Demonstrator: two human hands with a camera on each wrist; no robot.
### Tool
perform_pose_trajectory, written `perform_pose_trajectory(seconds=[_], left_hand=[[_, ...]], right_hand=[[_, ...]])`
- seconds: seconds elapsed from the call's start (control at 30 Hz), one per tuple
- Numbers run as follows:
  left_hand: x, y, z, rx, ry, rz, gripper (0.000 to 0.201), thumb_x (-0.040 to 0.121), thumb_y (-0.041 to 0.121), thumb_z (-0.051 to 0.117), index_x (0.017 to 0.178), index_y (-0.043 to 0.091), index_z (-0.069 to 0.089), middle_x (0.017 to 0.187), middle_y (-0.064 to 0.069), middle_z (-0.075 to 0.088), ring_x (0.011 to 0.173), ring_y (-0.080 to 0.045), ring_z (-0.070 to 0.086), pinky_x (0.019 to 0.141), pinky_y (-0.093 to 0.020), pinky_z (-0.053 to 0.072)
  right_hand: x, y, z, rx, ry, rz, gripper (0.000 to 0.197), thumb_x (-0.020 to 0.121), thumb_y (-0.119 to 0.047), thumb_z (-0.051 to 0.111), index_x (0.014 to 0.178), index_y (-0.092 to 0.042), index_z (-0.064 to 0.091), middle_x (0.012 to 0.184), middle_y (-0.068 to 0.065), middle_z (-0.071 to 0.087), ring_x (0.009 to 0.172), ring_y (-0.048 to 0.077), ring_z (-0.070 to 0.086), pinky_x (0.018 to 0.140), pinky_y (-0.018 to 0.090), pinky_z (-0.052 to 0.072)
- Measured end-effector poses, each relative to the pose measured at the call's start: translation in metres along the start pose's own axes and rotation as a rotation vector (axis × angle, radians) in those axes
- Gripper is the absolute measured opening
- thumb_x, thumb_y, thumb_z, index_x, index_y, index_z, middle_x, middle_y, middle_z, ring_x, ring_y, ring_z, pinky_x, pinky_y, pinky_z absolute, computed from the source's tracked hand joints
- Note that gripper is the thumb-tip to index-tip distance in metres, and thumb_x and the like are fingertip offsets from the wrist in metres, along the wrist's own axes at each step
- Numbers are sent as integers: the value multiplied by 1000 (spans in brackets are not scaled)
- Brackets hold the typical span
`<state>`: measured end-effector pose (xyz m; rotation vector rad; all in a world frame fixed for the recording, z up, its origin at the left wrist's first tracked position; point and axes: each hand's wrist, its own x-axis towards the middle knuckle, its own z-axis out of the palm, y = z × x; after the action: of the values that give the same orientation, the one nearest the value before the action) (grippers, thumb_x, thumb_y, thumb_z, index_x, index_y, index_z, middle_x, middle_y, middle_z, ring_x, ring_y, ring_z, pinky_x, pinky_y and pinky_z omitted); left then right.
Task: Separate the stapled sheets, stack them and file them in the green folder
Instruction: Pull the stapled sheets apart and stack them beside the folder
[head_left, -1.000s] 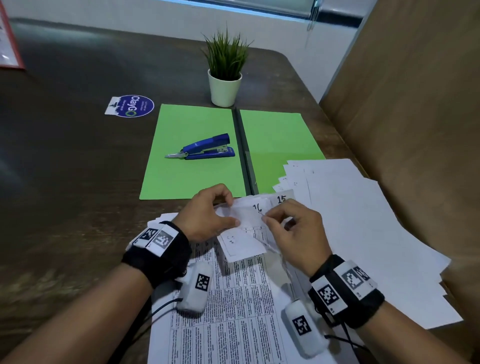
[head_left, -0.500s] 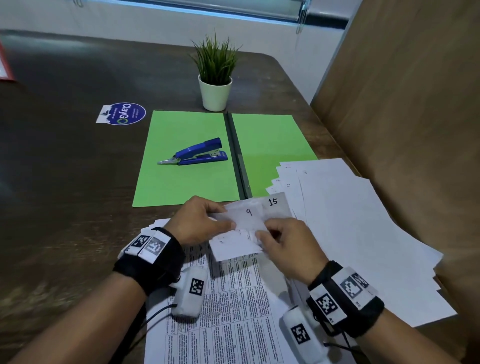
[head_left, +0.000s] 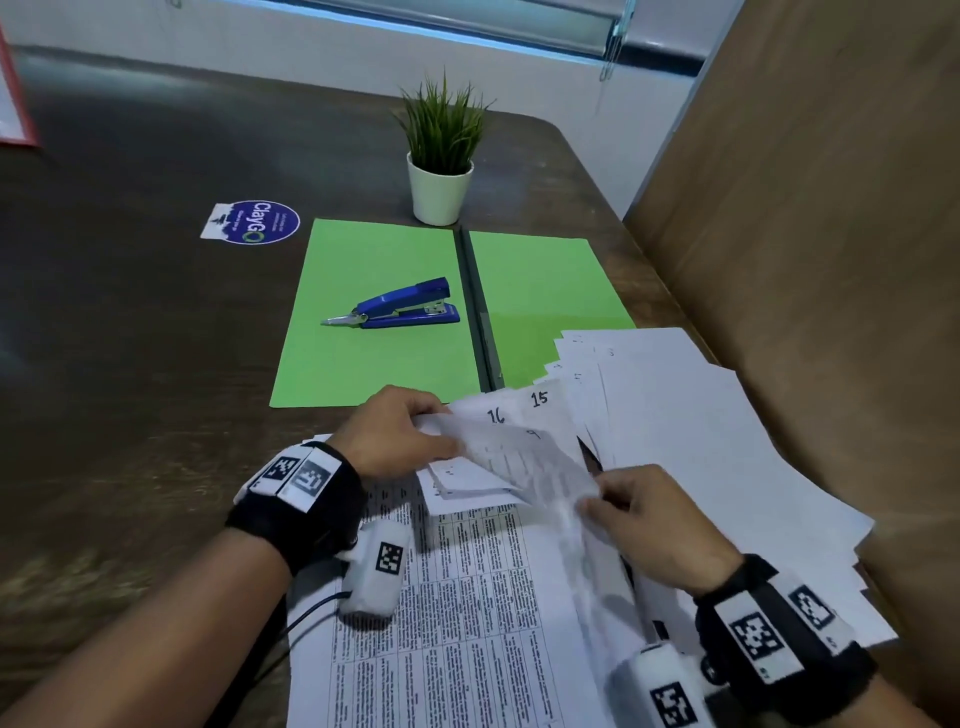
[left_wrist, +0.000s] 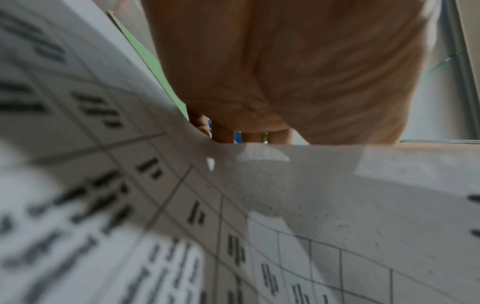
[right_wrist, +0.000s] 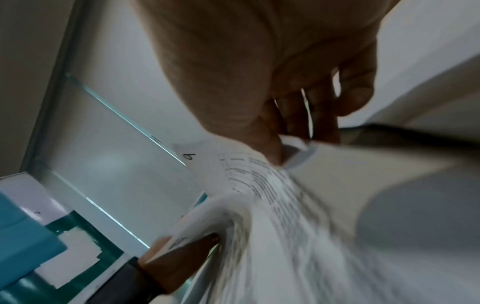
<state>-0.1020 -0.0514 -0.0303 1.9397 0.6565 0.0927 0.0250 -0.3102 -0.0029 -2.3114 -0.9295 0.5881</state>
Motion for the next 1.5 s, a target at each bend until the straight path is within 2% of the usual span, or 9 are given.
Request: perform_pose_trajectory(seconds=[0.07, 0.17, 0.27, 0.37, 0.5, 0.67, 0.83, 1.17, 1.5], left_hand=[[1, -2, 0, -4, -11, 5, 15, 74, 26, 86, 84, 22, 75, 81, 7, 77, 77, -15, 73, 80, -41, 59], [4, -6, 0, -8, -1, -1, 14, 75, 27, 85, 85, 25, 75, 96, 12, 76, 95, -10, 71, 97, -41, 55], [5, -6, 1, 0, -1, -5, 9, 79, 28, 82, 84, 26, 75, 96, 12, 75, 98, -9, 69, 100, -39, 52], [3, -2, 1, -17, 2, -6, 5, 82, 25, 79, 85, 23, 76, 94, 12, 76, 96, -9, 68, 100, -38, 52], [1, 0, 1, -45, -9, 37, 6, 84, 19, 78, 89, 22, 76, 95, 10, 76, 95, -12, 70, 97, -36, 53], [3, -5, 1, -53, -13, 62, 16, 80, 18, 81, 89, 31, 78, 92, 17, 77, 91, -8, 72, 96, -41, 56], [4, -7, 1, -50, -4, 57, 20, 78, 22, 83, 89, 37, 77, 97, 17, 76, 93, -10, 72, 94, -42, 57], [7, -10, 2, -91, -4, 53, 19, 78, 22, 84, 90, 34, 77, 100, 18, 75, 98, -8, 70, 96, -38, 55], [7, -10, 3, -97, -1, 74, 18, 80, 18, 83, 94, 27, 76, 94, 18, 75, 86, 2, 68, 83, -21, 51]], right_hand=[[7, 2, -24, 21, 241, -4, 45, 90, -15, 68, 56, -7, 41, 51, -6, 33, 49, 7, 31, 50, 24, 28], [23, -14, -91, 134, 546, -20, 23, 89, -16, 71, 67, -10, 67, 54, -6, 57, 49, 0, 45, 49, 16, 37], [36, -46, -158, -46, 728, -124, 19, 94, -20, 66, 95, -4, 76, 75, 6, 71, 55, -9, 52, 51, 6, 38], [38, -83, -200, -215, 836, -262, 28, 96, -27, 60, 107, -6, 74, 86, 4, 67, 62, -1, 59, 52, 3, 41], [32, -117, -185, -523, 723, -392, 23, 94, -25, 59, 94, -8, 75, 78, 15, 70, 68, 32, 63, 58, 34, 48], [47, -103, -81, -880, 352, -127, 10, 91, -15, 50, 85, -15, 59, 92, 15, 67, 78, 35, 59, 62, 32, 33], [70, -78, -10, -905, -1, 41, 24, 91, -15, 49, 111, -10, 62, 114, 12, 65, 105, 33, 63, 83, 35, 49], [101, -39, -24, -933, 98, 208, 25, 93, -15, 51, 117, -14, 60, 120, 7, 64, 111, 29, 63, 87, 36, 50], [102, -30, -28, -1082, 111, 87, 29, 96, -10, 47, 122, -15, 58, 108, 6, 66, 100, 28, 66, 77, 33, 50]])
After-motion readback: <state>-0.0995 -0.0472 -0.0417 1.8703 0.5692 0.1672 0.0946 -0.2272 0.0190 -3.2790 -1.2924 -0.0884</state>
